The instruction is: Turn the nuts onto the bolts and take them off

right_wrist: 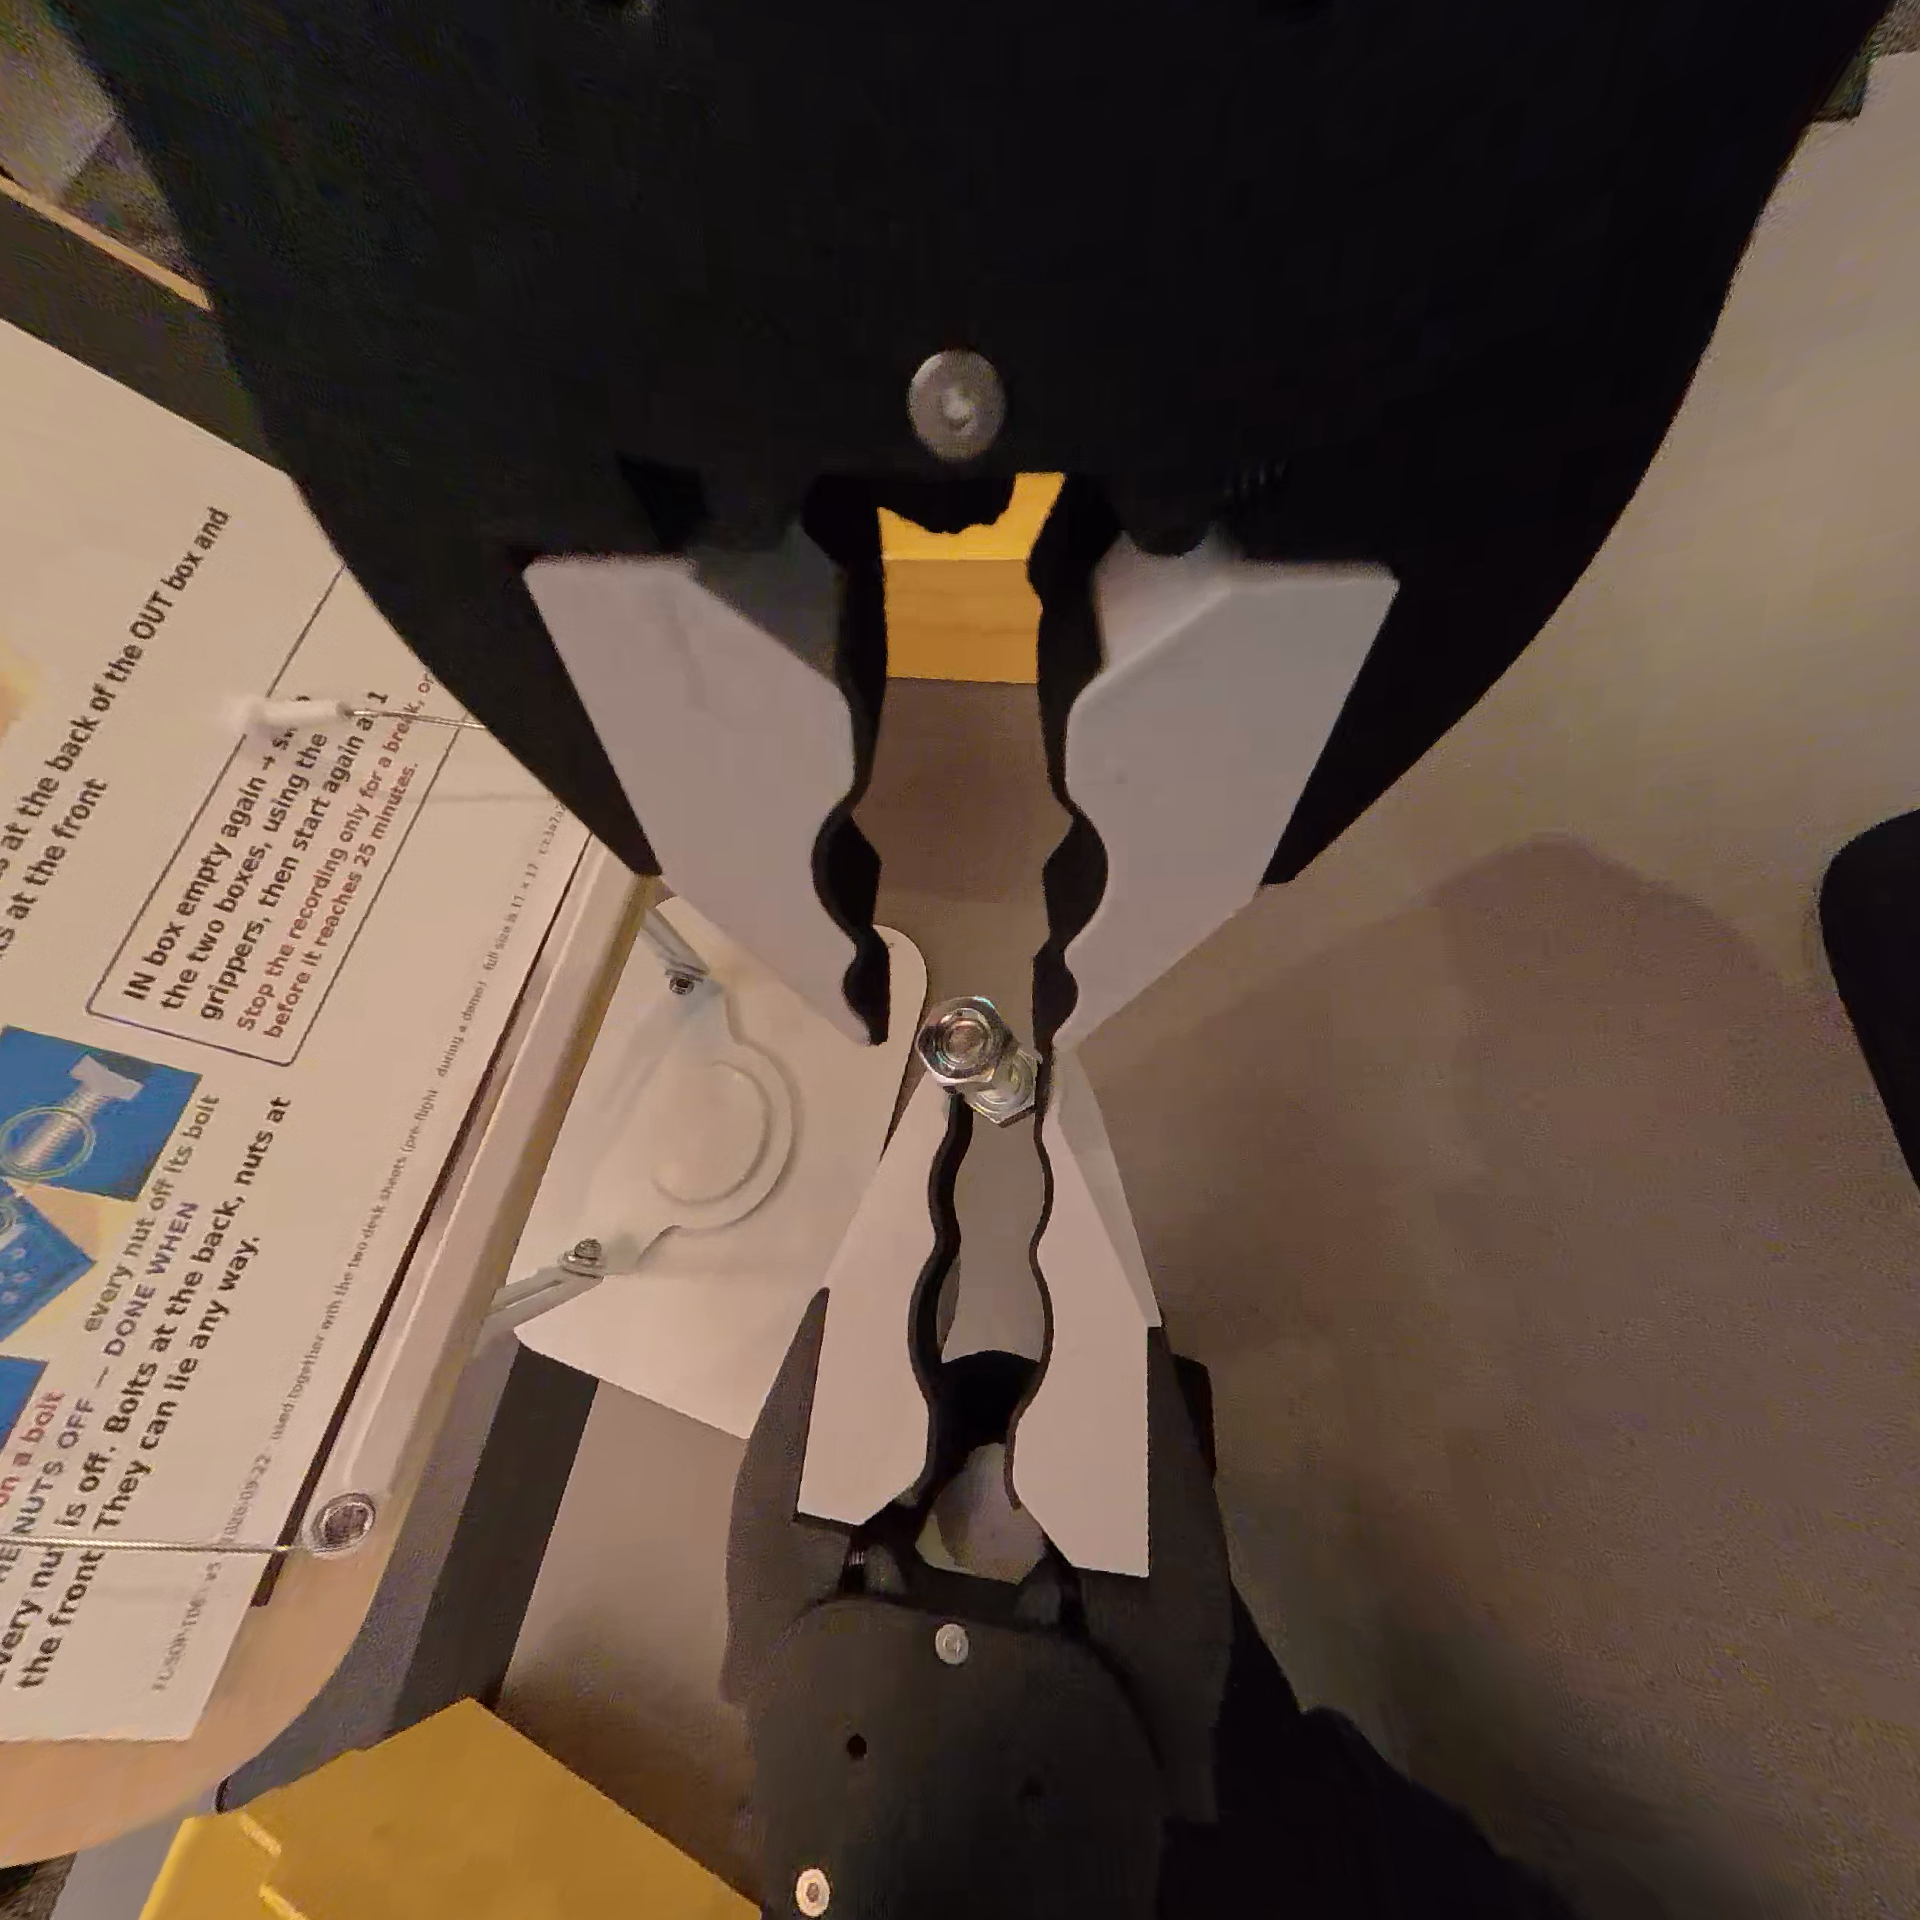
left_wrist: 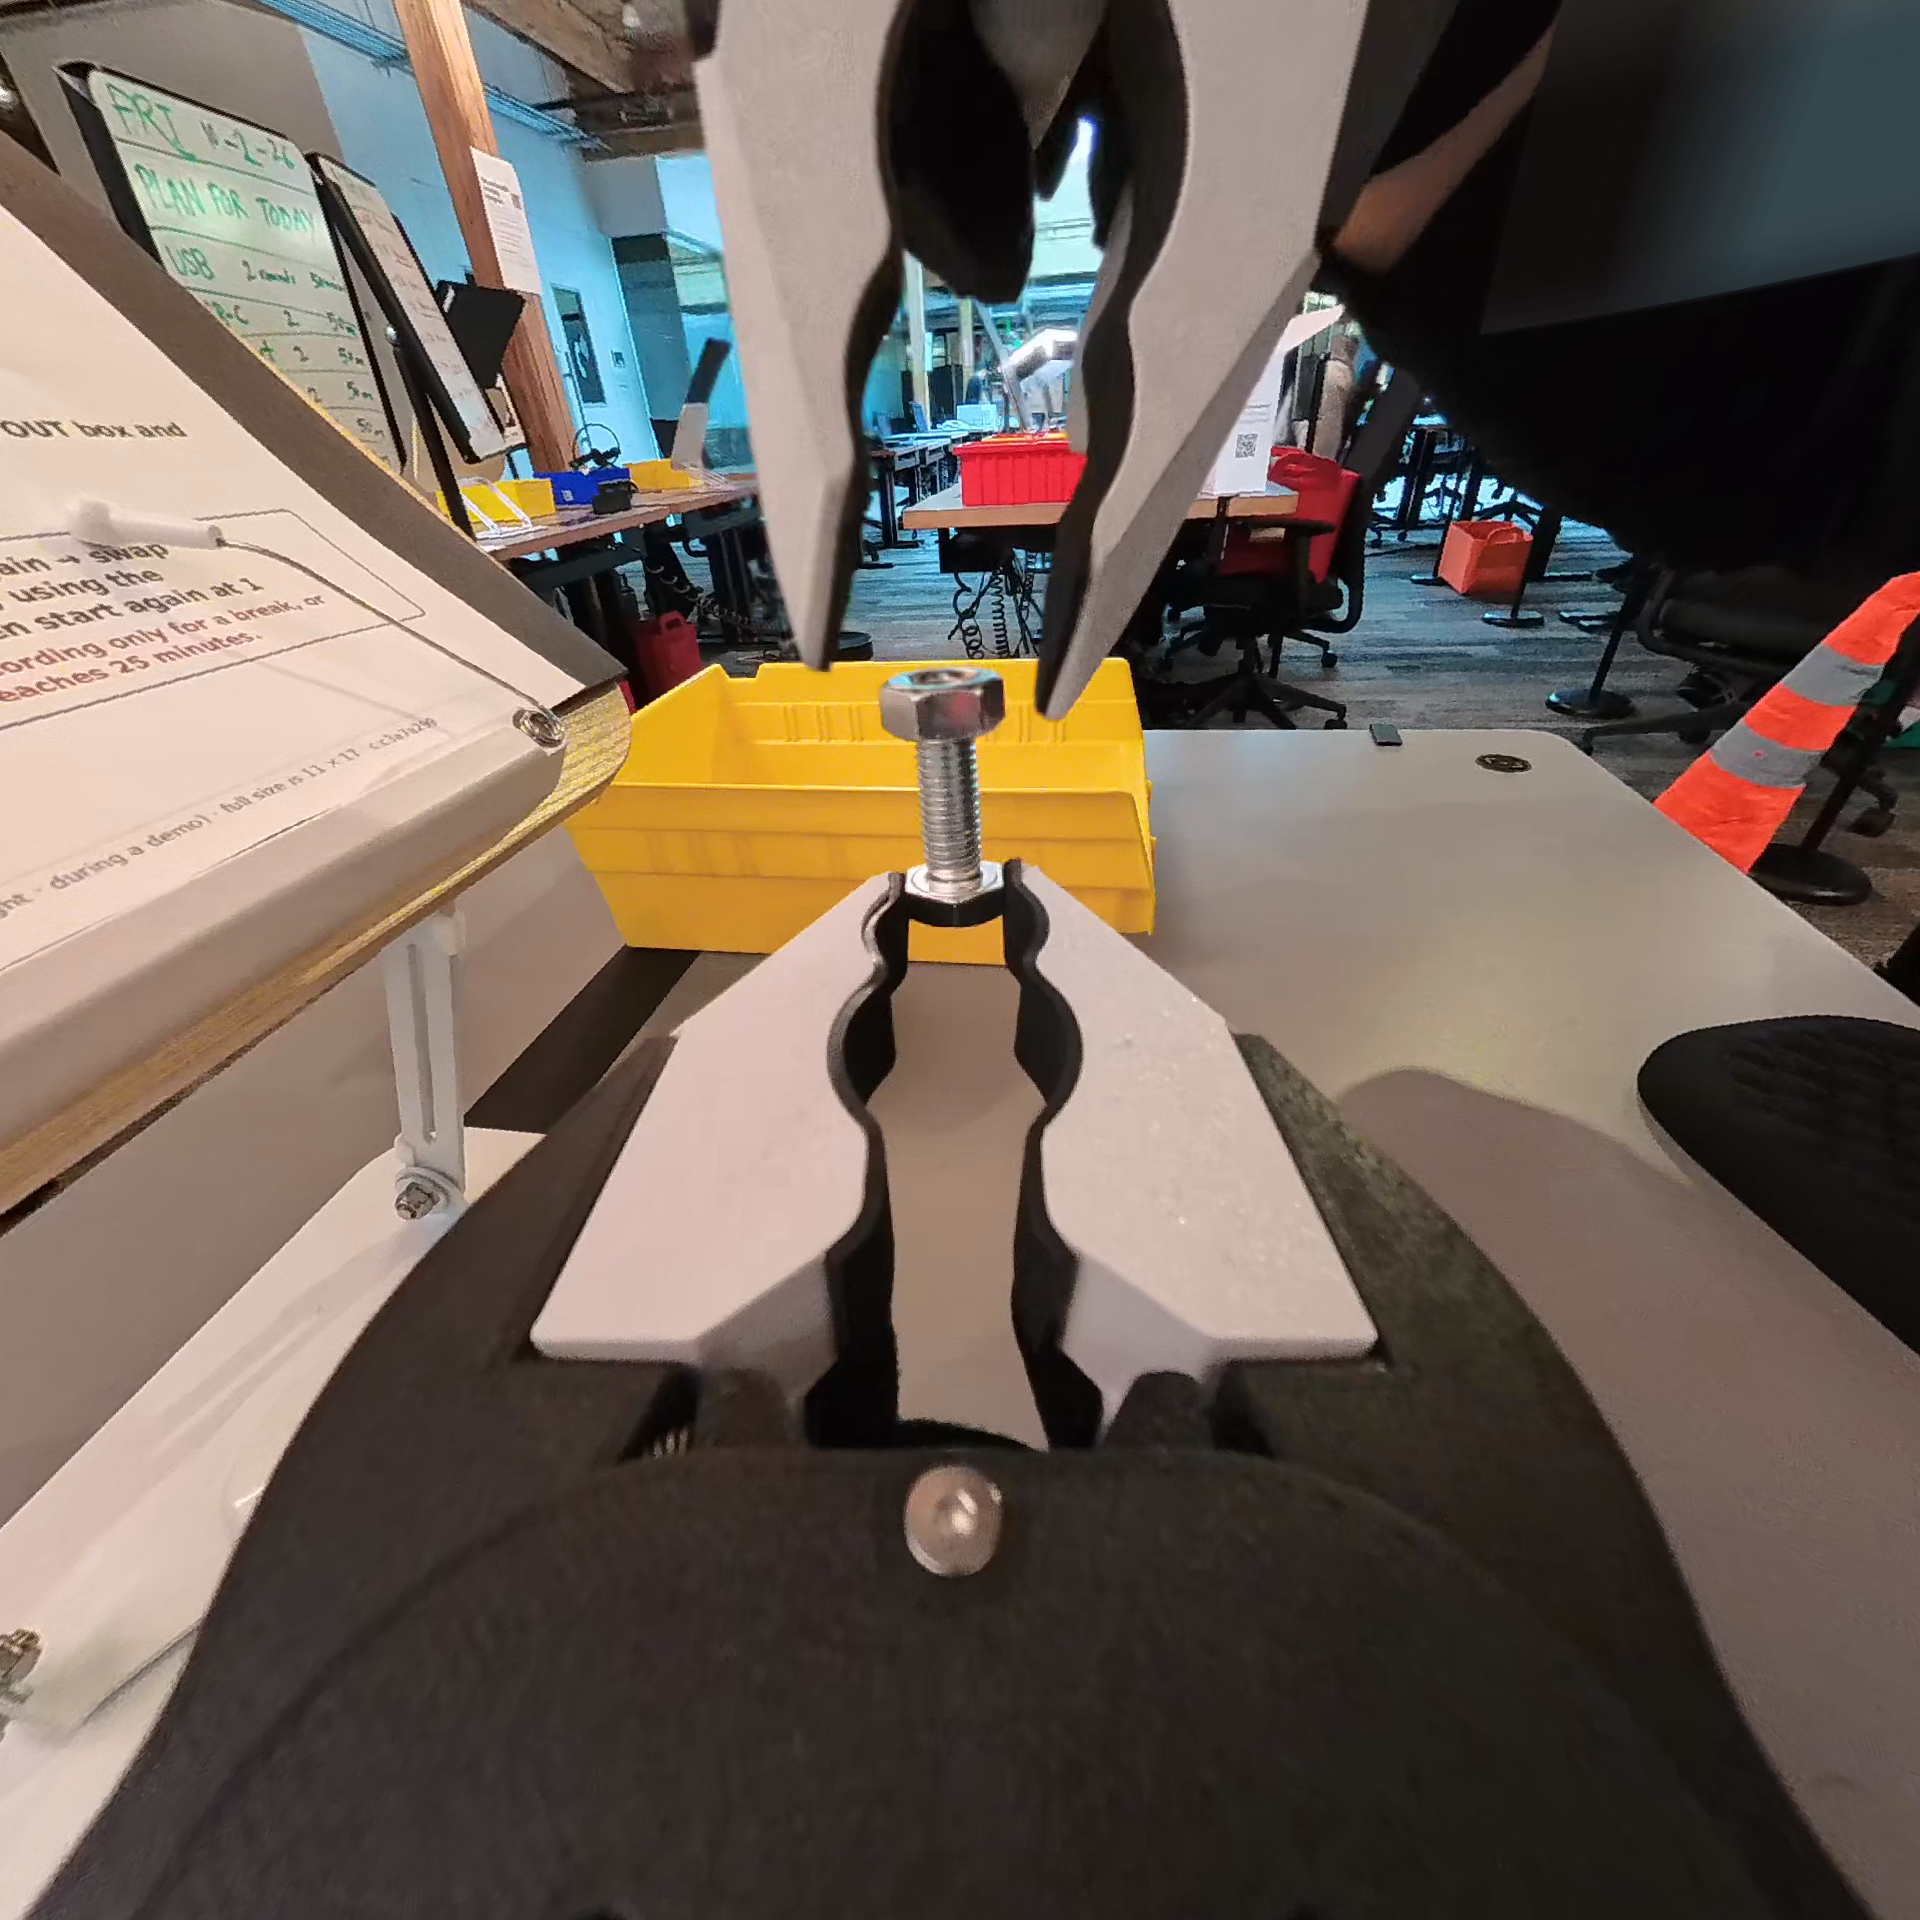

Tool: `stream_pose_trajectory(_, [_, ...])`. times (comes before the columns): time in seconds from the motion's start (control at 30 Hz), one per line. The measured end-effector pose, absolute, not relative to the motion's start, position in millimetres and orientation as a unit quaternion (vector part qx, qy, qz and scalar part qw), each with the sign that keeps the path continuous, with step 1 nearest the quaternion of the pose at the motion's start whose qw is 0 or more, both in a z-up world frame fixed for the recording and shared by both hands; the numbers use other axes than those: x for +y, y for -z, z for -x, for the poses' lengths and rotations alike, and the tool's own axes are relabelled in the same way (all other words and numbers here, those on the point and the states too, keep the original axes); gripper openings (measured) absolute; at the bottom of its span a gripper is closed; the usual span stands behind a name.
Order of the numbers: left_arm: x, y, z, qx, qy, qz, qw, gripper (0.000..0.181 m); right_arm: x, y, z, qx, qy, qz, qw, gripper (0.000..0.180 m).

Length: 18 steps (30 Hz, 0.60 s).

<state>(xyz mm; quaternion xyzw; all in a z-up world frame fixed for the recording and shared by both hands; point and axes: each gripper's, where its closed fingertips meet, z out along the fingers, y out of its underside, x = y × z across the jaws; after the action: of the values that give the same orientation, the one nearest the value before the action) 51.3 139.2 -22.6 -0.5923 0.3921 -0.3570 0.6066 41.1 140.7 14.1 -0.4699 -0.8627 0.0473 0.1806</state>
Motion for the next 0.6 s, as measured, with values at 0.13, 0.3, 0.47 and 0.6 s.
stream_pose_trajectory(0.13, [139.0,22.7,-51.6,0.393,0.356,0.592,0.607,0.016,140.9,-10.4,-41.3,-0.872,-0.039,0.454,0.18,0.017])
stream_pose_trajectory(0.3, [140.2,21.9,-50.5,0.388,0.357,0.592,0.609,0.016,142.8,-11.2,-40.7,-0.791,-0.084,0.589,0.141,0.017])
stream_pose_trajectory(0.47, [140.8,27.0,-52.9,0.392,0.351,0.597,0.605,0.016,138.3,-8.3,-39.7,-0.733,-0.125,0.661,0.103,0.024])
stream_pose_trajectory(0.6, [140.1,24.7,-51.9,0.392,0.352,0.595,0.607,0.016,149.9,-13.8,-41.7,-0.771,-0.081,0.616,0.141,0.049])
